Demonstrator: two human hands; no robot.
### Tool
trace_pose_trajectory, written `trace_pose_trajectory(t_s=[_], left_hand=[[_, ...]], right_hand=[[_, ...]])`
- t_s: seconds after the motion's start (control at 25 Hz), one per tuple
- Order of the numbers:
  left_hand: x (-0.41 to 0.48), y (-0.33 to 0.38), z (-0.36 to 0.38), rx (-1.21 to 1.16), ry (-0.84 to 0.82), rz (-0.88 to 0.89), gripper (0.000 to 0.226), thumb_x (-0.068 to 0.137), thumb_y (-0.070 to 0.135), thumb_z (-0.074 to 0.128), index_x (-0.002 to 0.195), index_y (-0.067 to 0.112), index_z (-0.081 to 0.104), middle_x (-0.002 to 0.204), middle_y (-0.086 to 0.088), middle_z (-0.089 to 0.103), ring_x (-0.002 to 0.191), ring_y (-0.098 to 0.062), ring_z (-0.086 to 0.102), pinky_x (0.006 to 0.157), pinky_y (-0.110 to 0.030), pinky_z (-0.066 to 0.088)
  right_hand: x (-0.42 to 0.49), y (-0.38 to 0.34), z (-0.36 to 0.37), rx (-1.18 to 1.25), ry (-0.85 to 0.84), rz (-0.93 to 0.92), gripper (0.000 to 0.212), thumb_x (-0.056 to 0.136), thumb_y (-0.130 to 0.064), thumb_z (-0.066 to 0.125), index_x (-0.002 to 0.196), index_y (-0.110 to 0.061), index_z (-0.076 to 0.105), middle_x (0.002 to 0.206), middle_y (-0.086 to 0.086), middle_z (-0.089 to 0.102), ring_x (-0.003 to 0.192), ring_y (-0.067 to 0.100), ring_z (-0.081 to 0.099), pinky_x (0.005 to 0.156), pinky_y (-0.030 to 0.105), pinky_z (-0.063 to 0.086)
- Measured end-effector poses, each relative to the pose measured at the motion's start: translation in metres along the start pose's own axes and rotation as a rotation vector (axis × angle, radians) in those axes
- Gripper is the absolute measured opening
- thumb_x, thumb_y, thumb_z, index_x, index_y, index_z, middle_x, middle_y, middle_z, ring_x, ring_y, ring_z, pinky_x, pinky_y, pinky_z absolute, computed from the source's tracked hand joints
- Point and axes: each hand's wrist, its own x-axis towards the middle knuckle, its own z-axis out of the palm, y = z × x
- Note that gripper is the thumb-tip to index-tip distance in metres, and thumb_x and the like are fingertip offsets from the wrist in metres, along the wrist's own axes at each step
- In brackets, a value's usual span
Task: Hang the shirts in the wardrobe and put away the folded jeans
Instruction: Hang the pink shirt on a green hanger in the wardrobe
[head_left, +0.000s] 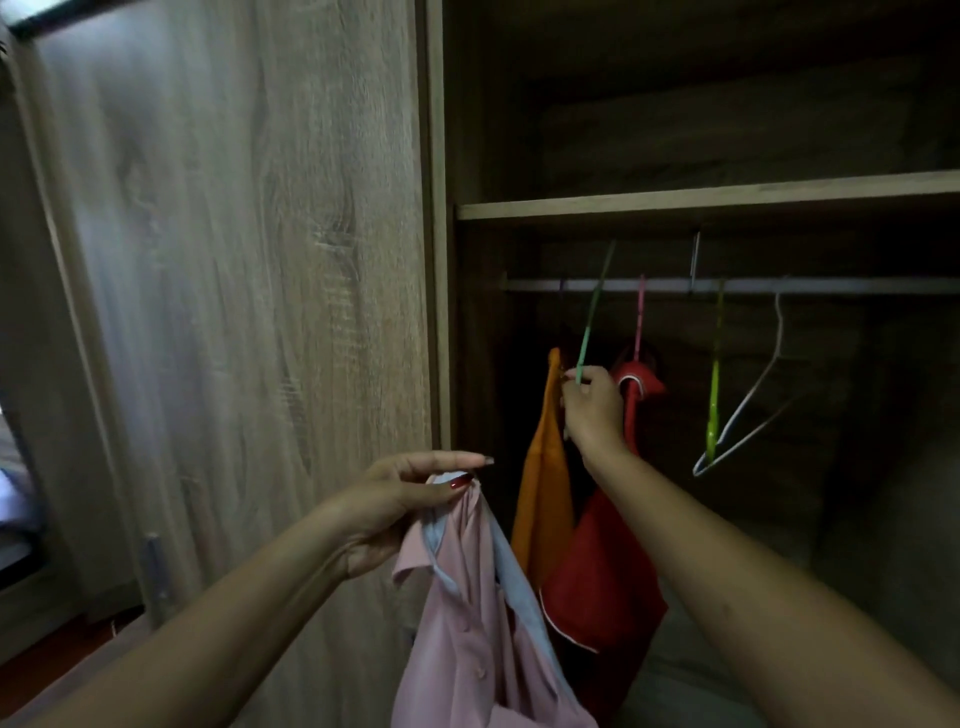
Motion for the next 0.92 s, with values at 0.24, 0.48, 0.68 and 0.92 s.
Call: trace_pose_trajectory(t_s=[0.24,0.48,0.68,0.92], left_hand=[[0.008,-0.009,0.021,0.09,0.035,0.032,0.032,0.079,-0.005,0.062,0.105,0.009,0.073,0.118,-0.012,0.069,0.108,-0.023,0.064,0.087,-0.03,0.056],[0.011,-0.017,0.044,0.181,0.056,0.04,0.033,0.082,-0.008,0.06,0.105,0.013,0.073,0.117,-0.005,0.069,0.108,-0.02,0.065,0.085,-0.032,0.056],[0.015,-0.025,0.065,0.212,0.092,0.037,0.034,0.082,-0.009,0.059,0.103,0.014,0.073,0.113,-0.005,0.07,0.102,-0.018,0.067,0.08,-0.03,0.058],[0.017,-0.034,0.078,0.191,0.046,-0.005,0.033,0.083,-0.013,0.055,0.103,0.006,0.071,0.104,-0.013,0.073,0.092,-0.02,0.071,0.071,-0.026,0.058]], right_hand=[[-0.104,0.072,-0.042,-0.086,0.087,-0.298,0.018,0.078,0.001,0.065,0.076,-0.016,0.059,0.069,0.006,0.049,0.064,0.017,0.047,0.06,0.017,0.038],[-0.107,0.09,-0.099,-0.172,0.115,-0.418,0.025,0.075,0.01,0.065,0.065,-0.007,0.049,0.089,0.007,0.048,0.081,0.013,0.055,0.068,0.028,0.046],[-0.139,0.111,-0.131,0.08,0.006,-0.059,0.037,0.079,0.006,0.066,0.099,-0.019,0.047,0.086,-0.019,0.06,0.075,0.003,0.062,0.069,0.027,0.052],[-0.138,0.083,-0.149,0.177,-0.079,-0.029,0.017,0.092,-0.008,0.055,0.08,0.001,0.064,0.062,0.003,0.052,0.054,0.001,0.045,0.055,0.017,0.037]])
